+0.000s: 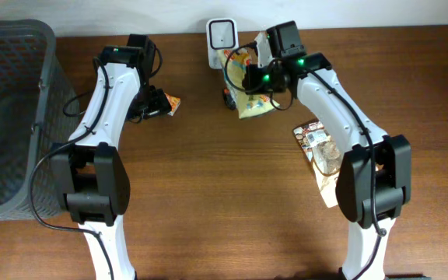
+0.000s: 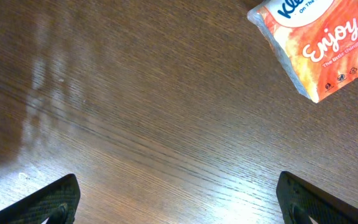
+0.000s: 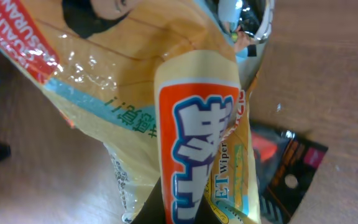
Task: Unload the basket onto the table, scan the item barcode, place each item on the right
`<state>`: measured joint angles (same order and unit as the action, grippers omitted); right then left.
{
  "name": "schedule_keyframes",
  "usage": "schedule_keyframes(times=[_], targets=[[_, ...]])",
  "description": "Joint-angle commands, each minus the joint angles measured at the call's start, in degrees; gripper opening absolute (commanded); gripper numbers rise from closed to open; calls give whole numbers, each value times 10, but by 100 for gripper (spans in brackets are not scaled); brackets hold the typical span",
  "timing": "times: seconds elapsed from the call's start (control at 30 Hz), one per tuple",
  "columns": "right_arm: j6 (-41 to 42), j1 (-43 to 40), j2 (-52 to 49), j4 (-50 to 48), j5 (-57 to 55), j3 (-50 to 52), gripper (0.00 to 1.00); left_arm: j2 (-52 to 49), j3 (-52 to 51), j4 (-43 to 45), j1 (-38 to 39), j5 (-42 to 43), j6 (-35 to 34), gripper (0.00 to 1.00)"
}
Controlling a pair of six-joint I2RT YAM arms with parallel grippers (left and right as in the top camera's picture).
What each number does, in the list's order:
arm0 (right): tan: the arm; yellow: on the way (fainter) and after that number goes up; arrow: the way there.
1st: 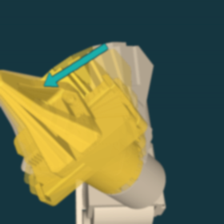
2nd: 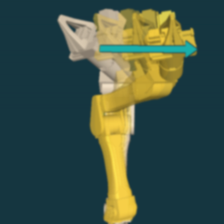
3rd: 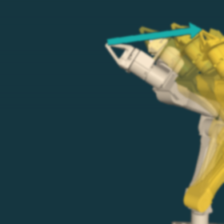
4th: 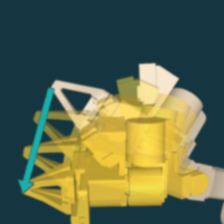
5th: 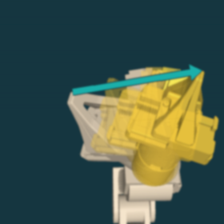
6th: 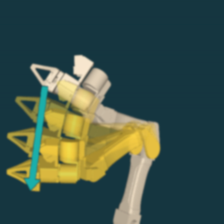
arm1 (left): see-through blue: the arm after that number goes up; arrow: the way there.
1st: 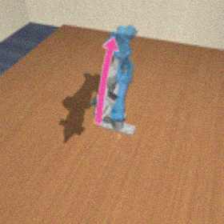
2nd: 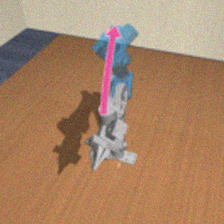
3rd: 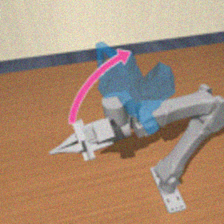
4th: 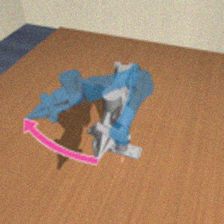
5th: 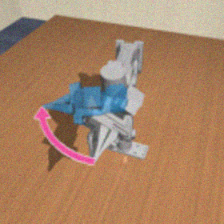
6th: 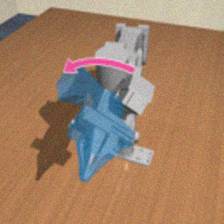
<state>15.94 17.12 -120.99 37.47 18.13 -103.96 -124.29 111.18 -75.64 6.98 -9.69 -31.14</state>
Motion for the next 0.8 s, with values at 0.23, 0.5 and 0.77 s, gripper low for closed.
schedule_keyframes(times=[0.23, 0.5, 0.77], targets=[[147, 17, 0, -233, -150, -11, 4, 1, 3, 0, 0, -2, -6, 99], [236, 20, -87, -344, -152, -36, 4, 1, 3, 0, 0, -2, -5, 99], [117, 35, -105, -338, -169, -50, 6, 1, 3, 0, 0, -2, -5, 99]])
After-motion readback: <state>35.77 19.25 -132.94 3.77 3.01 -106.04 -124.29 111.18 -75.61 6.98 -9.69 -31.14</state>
